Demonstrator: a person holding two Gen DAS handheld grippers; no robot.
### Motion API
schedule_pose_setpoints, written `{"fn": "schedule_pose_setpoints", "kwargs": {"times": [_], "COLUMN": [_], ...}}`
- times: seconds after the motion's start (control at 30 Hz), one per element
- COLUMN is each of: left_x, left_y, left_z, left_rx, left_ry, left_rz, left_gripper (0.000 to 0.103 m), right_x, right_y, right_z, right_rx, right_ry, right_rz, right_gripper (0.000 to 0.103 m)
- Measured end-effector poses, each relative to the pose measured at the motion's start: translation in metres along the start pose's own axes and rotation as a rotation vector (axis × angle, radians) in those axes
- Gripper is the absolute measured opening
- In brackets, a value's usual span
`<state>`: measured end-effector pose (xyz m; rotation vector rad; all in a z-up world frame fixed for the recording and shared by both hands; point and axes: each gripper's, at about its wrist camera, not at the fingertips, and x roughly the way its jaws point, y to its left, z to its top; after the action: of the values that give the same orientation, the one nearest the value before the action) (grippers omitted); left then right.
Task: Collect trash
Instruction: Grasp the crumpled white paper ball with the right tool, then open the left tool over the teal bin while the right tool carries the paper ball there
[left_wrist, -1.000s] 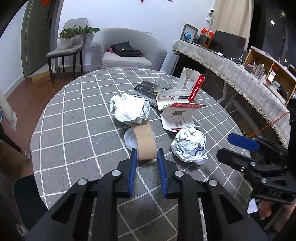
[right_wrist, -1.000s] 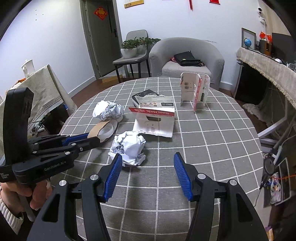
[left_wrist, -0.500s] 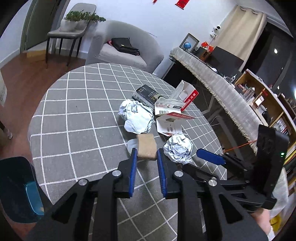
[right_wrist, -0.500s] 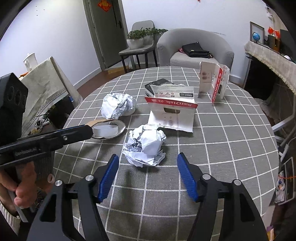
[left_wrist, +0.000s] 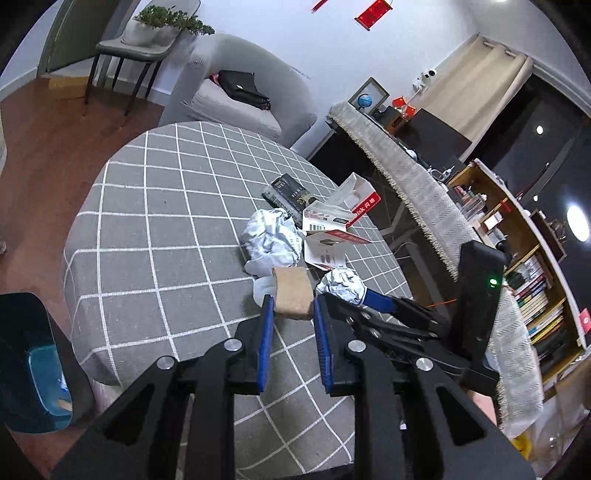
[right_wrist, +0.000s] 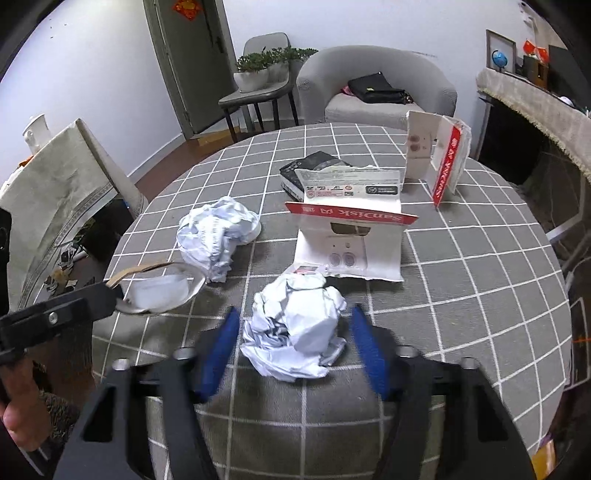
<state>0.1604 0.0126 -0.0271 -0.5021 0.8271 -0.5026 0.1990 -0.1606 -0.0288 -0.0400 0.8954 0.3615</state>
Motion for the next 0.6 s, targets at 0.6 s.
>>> {"fn": "schedule_pose_setpoints", "kwargs": {"times": [0.6], "left_x": [-0.029], "left_y": [0.024], "left_z": [0.0], "left_rx": [-0.046], "left_ry": [-0.025], "left_rz": [-0.043], "left_gripper": [0.023], "right_x": [-0.019], "right_y": [0.033], "right_z": [0.015], "right_rx": [-0.033], "right_ry": [-0.079], "right_rz": [0.014], "right_gripper": [0.047]}}
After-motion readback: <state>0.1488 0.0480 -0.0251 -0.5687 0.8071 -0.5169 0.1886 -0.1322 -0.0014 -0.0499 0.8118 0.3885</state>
